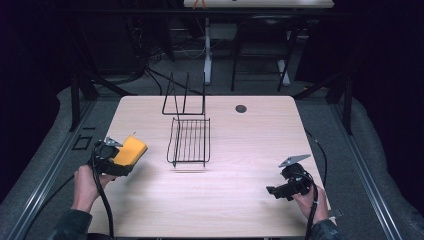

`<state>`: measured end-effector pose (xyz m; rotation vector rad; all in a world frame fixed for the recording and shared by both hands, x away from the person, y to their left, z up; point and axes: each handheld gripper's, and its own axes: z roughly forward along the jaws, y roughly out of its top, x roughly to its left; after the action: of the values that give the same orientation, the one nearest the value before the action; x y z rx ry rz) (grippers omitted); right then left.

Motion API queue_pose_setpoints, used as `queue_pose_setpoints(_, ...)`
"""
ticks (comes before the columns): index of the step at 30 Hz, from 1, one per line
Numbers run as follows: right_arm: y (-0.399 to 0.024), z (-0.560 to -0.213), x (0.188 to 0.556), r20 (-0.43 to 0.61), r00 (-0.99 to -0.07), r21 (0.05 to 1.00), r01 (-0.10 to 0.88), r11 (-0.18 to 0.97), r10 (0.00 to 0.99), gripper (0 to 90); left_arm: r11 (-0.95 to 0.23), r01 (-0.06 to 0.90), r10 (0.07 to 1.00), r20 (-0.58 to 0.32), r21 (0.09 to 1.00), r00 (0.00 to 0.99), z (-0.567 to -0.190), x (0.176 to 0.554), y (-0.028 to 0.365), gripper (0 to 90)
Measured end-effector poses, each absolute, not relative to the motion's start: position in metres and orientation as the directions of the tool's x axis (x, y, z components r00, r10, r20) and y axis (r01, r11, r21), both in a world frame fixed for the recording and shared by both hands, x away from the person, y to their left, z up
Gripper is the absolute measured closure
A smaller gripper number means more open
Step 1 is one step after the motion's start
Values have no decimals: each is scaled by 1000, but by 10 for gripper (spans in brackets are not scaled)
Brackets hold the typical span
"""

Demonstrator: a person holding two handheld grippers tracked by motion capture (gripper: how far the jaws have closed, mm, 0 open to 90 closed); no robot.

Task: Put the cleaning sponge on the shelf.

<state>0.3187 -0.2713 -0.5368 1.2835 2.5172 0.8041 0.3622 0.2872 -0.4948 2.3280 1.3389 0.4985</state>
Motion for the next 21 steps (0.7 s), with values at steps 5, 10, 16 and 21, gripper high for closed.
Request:
queue_pose_setpoints(5, -271, -537, 318, 58, -600, 557, 683, 473, 798, 122, -458, 722, 873, 107, 518, 477, -490, 363, 285, 222)
queue_pose_setpoints(10, -271, -537, 318, 60, -602, 556, 683, 474, 796, 123, -455, 715, 873, 108, 530, 475, -484, 364, 283, 222)
queue_pose_setpoints(16, -271, -537, 318, 60, -606, 550, 683, 480, 793, 123, -457, 706, 870, 105, 542, 482, -478, 368, 277, 222)
queue_pose_setpoints(21, -270, -537, 319, 59, -607, 551, 682, 481, 793, 123, -462, 694, 866, 111, 552, 488, -474, 370, 272, 222)
